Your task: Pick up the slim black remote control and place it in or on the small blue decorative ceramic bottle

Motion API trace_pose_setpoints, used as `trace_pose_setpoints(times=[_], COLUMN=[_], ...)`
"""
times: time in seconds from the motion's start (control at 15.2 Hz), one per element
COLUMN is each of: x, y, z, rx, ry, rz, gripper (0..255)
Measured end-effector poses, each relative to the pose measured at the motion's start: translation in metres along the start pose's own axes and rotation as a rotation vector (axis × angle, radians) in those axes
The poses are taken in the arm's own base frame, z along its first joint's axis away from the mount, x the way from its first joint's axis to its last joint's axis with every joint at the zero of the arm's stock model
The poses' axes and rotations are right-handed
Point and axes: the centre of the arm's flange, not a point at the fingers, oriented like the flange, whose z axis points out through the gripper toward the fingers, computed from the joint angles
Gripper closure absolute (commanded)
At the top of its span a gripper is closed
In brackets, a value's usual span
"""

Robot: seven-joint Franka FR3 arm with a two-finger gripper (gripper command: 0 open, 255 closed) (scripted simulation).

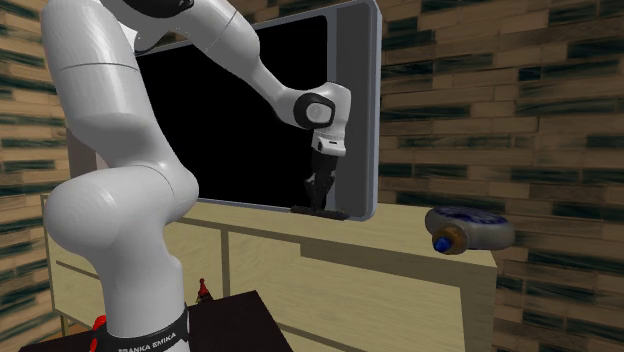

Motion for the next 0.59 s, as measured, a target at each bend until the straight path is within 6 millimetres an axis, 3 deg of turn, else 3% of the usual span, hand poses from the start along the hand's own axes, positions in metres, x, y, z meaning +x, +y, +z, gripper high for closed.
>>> trace_pose_setpoints(times=[0.53,0.59], x=[-0.009,-0.009], y=[-0.002,-0.002], z=[-0.043,-0.043], rx=[0.003,0.003], ry=[0.001,0.001], rz=[0.0,0.0], gripper=[255,0])
